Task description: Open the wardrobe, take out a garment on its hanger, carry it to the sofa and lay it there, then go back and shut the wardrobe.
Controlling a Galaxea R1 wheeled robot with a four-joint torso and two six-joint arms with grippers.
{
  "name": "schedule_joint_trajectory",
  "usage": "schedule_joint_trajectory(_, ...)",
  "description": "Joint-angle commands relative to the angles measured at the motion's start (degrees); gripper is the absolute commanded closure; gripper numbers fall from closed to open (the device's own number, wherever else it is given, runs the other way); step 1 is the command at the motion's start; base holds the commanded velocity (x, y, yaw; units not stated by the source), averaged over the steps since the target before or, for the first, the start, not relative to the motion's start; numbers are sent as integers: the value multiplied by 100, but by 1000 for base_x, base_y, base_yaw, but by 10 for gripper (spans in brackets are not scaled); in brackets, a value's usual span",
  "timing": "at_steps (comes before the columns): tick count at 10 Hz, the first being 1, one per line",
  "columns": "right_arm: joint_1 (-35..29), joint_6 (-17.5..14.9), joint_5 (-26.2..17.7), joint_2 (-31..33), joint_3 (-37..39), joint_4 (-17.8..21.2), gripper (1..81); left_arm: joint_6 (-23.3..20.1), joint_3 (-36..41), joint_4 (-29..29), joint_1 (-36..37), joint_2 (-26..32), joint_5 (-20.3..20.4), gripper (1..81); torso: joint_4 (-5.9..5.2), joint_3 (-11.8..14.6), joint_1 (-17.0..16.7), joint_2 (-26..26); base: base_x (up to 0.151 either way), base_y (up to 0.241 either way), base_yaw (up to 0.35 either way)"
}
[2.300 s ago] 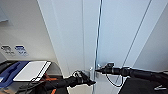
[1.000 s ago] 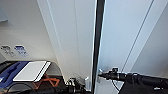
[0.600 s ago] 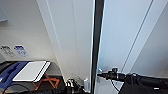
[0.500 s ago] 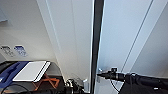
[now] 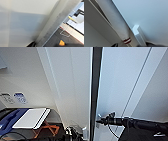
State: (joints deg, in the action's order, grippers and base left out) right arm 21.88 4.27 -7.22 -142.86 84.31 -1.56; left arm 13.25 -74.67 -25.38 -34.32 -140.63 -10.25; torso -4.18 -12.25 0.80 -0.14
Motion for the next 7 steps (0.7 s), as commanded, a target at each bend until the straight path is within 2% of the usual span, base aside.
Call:
schedule_joint_trajectory(1, -478, 101, -641, -247, -890, 86, 10, -24, 1015, 209, 553, -317, 472, 10, 0, 0, 0, 0, 0, 0, 0)
schedule_joint_trajectory(7, -258, 92, -518, 589, -1585, 42, 10, -24, 1410, 156, 403, -221, 392, 10, 0, 0, 0, 0, 0, 0, 0)
